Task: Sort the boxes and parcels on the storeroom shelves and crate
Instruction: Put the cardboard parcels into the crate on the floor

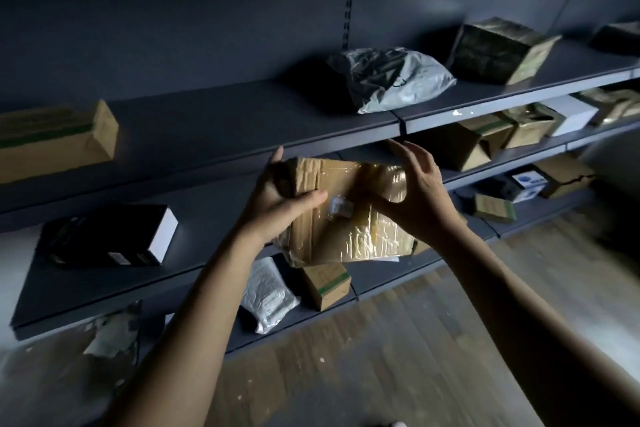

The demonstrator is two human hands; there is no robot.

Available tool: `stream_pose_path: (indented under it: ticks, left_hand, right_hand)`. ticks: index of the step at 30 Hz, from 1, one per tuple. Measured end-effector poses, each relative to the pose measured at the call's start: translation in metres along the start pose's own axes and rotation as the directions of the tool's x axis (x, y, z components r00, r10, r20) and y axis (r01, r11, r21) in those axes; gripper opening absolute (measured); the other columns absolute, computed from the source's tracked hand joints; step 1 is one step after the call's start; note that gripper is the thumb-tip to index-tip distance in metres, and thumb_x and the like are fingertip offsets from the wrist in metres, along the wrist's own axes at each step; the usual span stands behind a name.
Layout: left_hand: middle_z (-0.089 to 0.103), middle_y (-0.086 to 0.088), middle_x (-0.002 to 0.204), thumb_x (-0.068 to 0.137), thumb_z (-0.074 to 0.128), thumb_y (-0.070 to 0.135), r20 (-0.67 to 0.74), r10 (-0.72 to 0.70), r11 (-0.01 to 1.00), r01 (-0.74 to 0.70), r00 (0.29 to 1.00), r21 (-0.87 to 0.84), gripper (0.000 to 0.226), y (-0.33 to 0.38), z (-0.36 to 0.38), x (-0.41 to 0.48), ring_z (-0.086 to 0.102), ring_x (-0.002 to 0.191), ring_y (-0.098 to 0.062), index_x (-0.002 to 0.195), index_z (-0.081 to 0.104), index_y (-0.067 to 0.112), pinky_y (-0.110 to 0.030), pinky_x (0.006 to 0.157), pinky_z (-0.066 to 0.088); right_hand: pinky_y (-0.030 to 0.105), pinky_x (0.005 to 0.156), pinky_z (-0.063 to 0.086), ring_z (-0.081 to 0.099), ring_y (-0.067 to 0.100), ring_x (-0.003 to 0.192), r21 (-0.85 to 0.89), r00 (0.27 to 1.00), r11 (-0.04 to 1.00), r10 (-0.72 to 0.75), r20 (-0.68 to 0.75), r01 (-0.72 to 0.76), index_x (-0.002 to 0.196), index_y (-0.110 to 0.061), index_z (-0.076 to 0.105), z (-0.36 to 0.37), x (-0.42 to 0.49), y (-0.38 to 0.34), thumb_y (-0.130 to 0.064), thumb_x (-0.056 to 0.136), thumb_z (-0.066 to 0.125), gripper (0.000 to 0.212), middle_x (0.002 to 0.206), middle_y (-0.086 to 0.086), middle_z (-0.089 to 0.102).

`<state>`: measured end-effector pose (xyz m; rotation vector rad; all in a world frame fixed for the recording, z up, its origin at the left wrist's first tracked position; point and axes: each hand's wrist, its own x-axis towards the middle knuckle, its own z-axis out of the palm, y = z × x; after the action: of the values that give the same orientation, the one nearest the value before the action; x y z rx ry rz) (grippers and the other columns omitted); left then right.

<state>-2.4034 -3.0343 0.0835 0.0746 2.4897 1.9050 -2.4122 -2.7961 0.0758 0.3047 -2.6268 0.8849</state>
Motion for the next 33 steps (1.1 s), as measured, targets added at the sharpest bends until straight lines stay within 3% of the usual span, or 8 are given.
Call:
stream_pose_path:
  ticks: [3,8,14,20,24,26,30,33]
  left_hand:
    - [0.045,0.011,0.141,0.074,0.082,0.024,0.139,0.005,0.997,-0.016,0.990,0.078,0.107,0.013,0.023,0.012,0.041,0.127,-0.003,0.155,0.012,0.026,-0.021,0.104,0.029]
    - [0.046,0.009,0.144,0.070,0.085,0.031,0.278,0.007,0.977,-0.065,0.961,0.201,0.106,0.049,0.075,0.026,0.044,0.129,-0.007,0.153,0.018,0.038,-0.023,0.108,0.030]
    - [0.044,0.007,0.144,0.080,0.078,0.025,0.336,0.059,0.967,-0.137,0.940,0.213,0.089,0.097,0.178,0.043,0.040,0.125,-0.001,0.152,0.026,0.028,-0.015,0.098,0.027]
    - [0.040,-0.002,0.148,0.085,0.070,0.039,0.092,0.197,0.966,-0.209,0.976,0.149,0.067,0.115,0.295,0.060,0.037,0.134,-0.011,0.142,0.042,0.022,-0.023,0.102,0.031]
    - [0.033,-0.001,0.152,0.061,0.074,0.060,0.119,0.080,0.989,-0.093,0.990,0.111,0.109,0.113,0.377,0.052,0.034,0.134,-0.008,0.151,0.023,0.026,-0.028,0.104,0.033]
    - [0.047,0.004,0.144,0.052,0.081,0.064,0.237,0.007,0.997,-0.026,0.971,0.077,0.115,0.109,0.419,0.048,0.044,0.133,-0.013,0.149,0.032,0.025,-0.031,0.107,0.039]
    - [0.074,0.010,0.104,0.065,0.083,0.050,0.476,-0.087,0.996,0.074,0.875,0.047,0.041,0.107,0.492,0.056,0.066,0.107,-0.018,0.103,0.071,0.041,-0.036,0.096,0.050]
    - [0.076,0.010,0.089,0.080,0.074,0.043,0.604,-0.203,0.979,0.148,0.771,0.140,0.014,0.121,0.532,0.070,0.068,0.097,-0.017,0.083,0.078,0.030,-0.034,0.088,0.050]
  right_hand:
    - [0.051,0.109,0.038,0.040,0.028,0.135,-0.086,0.986,0.993,-0.068,0.153,0.082,0.148,-0.021,0.037,-0.017,-0.005,0.011,-0.049,0.078,0.071,0.083,0.146,0.007,0.046]
    - [0.036,0.098,0.050,0.057,0.012,0.119,0.093,0.945,0.994,0.025,0.327,-0.058,0.145,-0.037,0.038,-0.052,-0.013,0.038,-0.052,0.073,0.077,0.083,0.133,-0.008,0.059]
    - [0.030,0.081,0.054,0.064,0.007,0.095,0.202,0.962,0.955,0.175,0.210,-0.217,0.124,-0.033,0.056,-0.104,-0.029,0.119,-0.048,0.075,0.078,0.056,0.102,-0.013,0.067]
    - [0.022,0.069,0.046,0.059,0.008,0.088,0.288,0.928,0.883,0.366,0.072,-0.370,0.118,-0.029,0.057,-0.174,-0.056,0.218,-0.049,0.078,0.074,0.048,0.097,-0.010,0.062]
    - [0.020,0.061,0.043,0.056,0.005,0.076,0.452,0.819,0.752,0.568,-0.077,-0.479,0.101,-0.022,0.060,-0.212,-0.075,0.278,-0.050,0.079,0.073,0.038,0.085,-0.011,0.060]
    - [0.027,0.065,0.046,0.058,0.010,0.080,0.513,0.731,0.671,0.672,-0.116,-0.536,0.097,-0.021,0.057,-0.228,-0.081,0.306,-0.053,0.078,0.073,0.040,0.087,-0.009,0.061]
    - [0.033,0.078,0.051,0.060,0.017,0.094,0.538,0.635,0.592,0.761,-0.130,-0.600,0.115,-0.019,0.050,-0.265,-0.090,0.347,-0.053,0.081,0.069,0.052,0.100,-0.002,0.061]
    - [0.043,0.091,0.054,0.060,0.020,0.110,0.592,0.621,0.534,0.780,-0.071,-0.603,0.142,-0.028,0.030,-0.294,-0.100,0.388,-0.064,0.067,0.074,0.095,0.127,0.003,0.059]
